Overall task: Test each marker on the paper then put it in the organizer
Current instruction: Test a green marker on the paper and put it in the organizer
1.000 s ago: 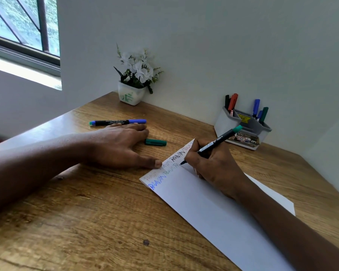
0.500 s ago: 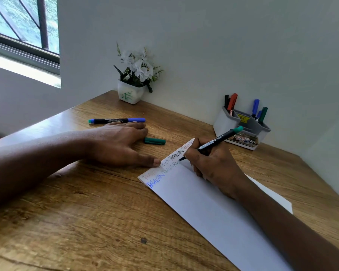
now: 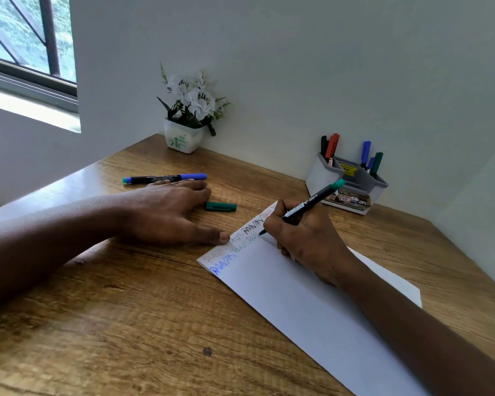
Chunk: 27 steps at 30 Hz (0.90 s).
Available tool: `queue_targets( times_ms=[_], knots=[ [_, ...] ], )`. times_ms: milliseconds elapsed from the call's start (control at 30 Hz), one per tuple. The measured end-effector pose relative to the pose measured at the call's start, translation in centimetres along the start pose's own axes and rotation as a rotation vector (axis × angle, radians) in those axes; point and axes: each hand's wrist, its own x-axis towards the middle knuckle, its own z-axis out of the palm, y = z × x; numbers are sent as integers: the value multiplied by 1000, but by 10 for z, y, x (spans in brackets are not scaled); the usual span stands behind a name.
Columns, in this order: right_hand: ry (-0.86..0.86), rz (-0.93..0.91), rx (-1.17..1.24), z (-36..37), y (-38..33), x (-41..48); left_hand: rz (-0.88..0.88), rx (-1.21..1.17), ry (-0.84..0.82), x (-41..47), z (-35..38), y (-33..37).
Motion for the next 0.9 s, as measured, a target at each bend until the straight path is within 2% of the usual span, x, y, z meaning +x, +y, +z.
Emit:
queue_targets(
  times_ms=[900],
  knots=[
    [42,71,36,3,-4,-3,-14,-22,-26,0,-1,0]
  ],
)
